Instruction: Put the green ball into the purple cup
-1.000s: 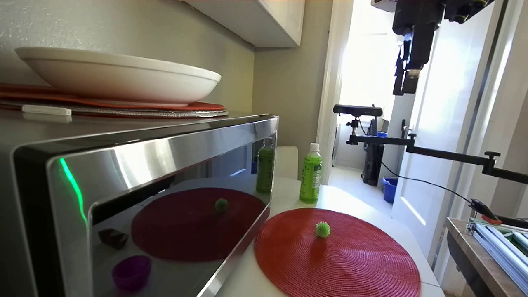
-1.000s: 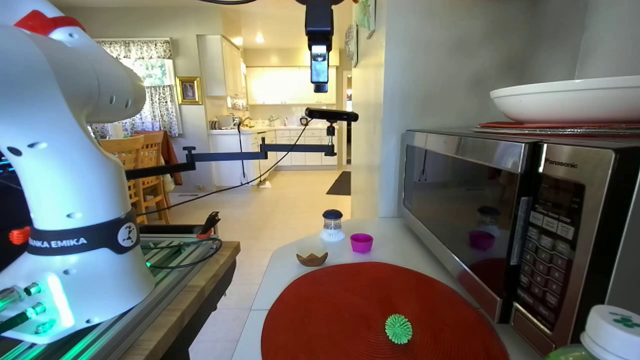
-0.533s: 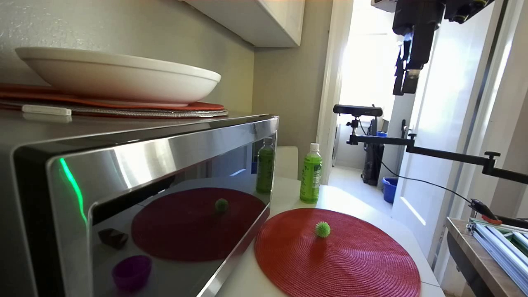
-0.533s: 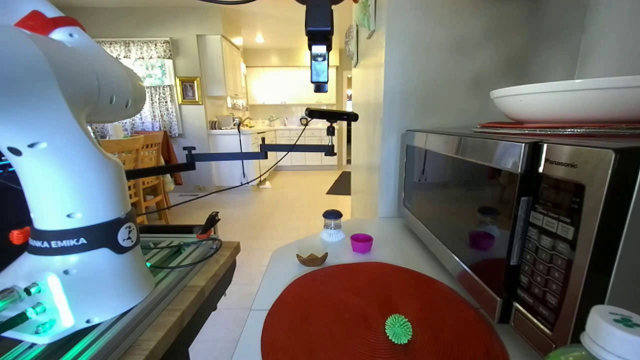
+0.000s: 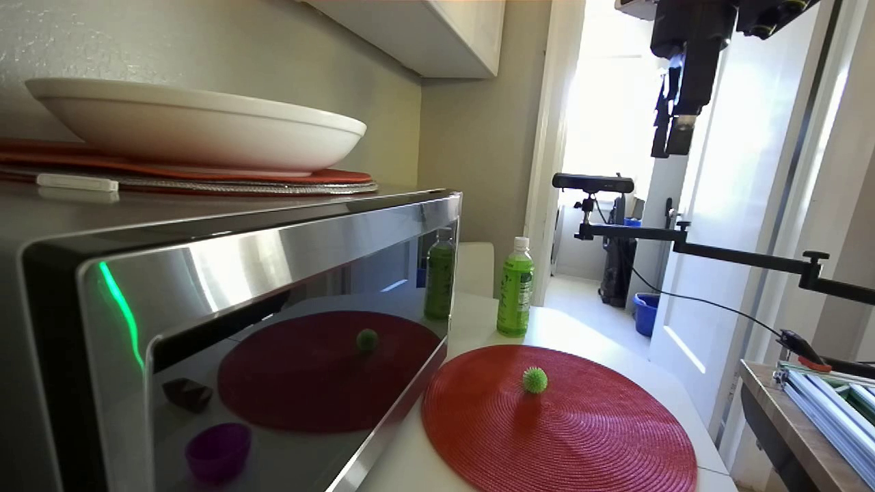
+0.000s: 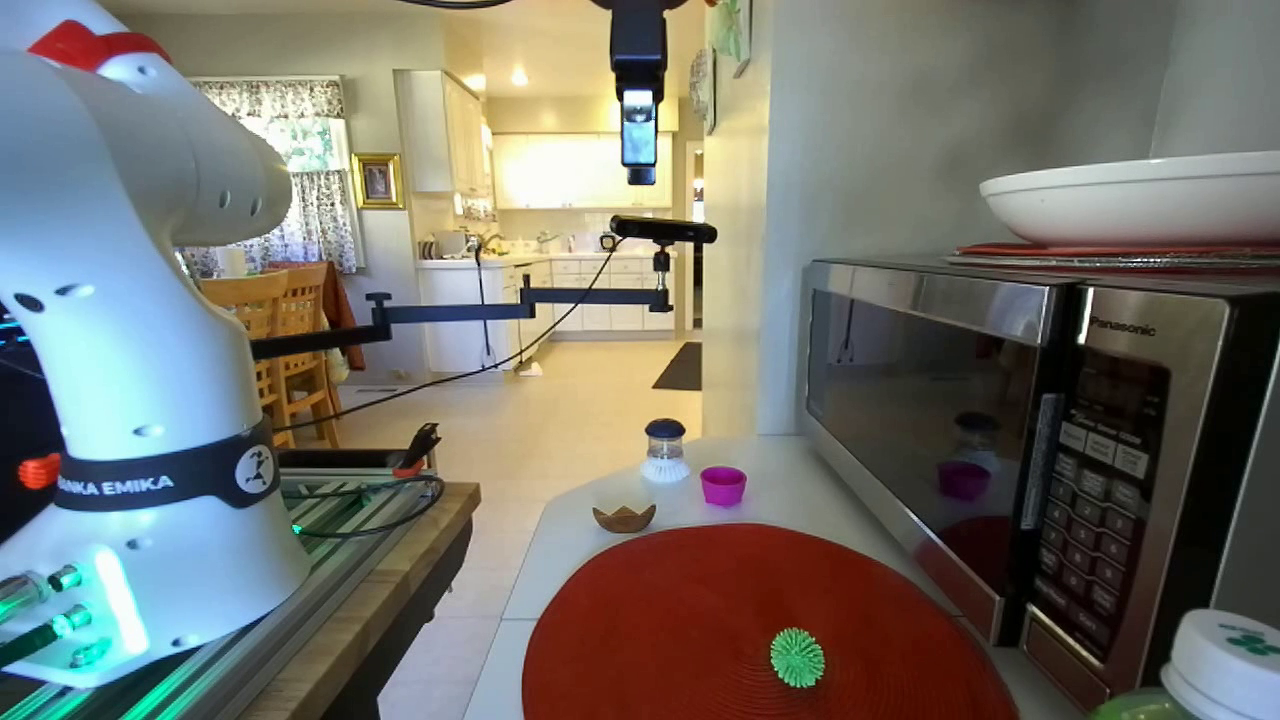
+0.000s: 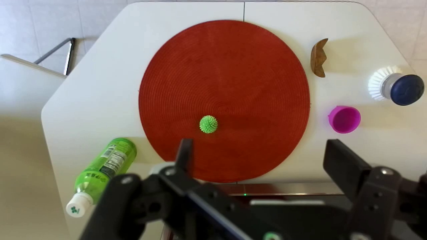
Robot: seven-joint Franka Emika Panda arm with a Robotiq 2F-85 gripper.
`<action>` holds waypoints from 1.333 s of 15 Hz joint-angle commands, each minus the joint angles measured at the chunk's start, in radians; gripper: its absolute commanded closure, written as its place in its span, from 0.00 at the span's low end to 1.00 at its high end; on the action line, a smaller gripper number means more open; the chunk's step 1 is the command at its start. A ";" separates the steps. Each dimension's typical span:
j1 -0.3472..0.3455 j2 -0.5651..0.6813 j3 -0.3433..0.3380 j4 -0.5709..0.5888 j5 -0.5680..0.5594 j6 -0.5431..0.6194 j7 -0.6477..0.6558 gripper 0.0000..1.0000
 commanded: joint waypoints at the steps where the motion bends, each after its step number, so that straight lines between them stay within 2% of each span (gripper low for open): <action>1: 0.002 0.000 -0.001 0.002 -0.001 -0.002 0.001 0.00; 14: 0.002 0.000 -0.001 0.002 -0.001 -0.002 0.001 0.00; 20: -0.011 0.128 0.007 -0.160 -0.028 0.325 0.014 0.00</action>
